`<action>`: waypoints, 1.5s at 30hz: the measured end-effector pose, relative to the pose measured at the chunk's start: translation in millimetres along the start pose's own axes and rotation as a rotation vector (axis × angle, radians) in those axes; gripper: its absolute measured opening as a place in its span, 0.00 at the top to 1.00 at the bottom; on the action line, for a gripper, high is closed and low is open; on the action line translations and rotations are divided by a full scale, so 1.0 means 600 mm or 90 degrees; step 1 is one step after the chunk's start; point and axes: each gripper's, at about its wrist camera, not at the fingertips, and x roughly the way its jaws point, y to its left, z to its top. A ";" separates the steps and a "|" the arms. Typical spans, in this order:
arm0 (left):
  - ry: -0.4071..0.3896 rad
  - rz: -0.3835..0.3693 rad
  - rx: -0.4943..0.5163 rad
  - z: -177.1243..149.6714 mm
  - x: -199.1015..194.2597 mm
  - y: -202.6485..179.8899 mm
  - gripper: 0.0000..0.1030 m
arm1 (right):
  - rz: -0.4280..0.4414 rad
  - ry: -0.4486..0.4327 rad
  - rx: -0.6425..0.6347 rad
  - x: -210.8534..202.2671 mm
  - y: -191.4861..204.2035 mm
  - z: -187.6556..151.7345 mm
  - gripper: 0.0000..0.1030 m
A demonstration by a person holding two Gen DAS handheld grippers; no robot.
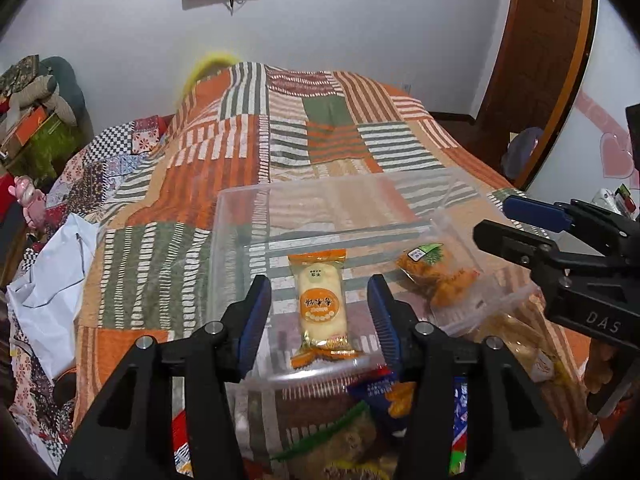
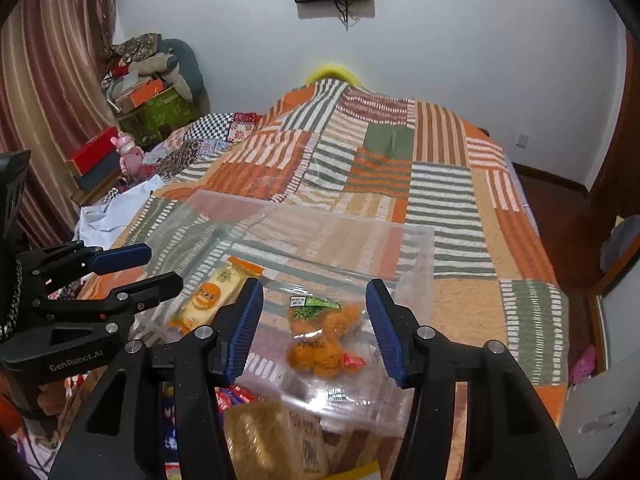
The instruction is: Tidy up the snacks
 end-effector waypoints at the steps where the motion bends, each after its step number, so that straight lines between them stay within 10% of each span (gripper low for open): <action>1: -0.005 0.005 0.000 -0.002 -0.009 0.001 0.47 | -0.001 -0.003 -0.001 -0.005 0.002 -0.001 0.51; 28: -0.033 0.026 -0.006 -0.153 -0.155 0.023 0.30 | 0.010 -0.063 0.020 -0.129 0.031 -0.118 0.39; 45: 0.044 0.008 -0.016 -0.240 -0.139 0.050 0.30 | 0.020 0.038 0.071 -0.082 0.021 -0.232 0.37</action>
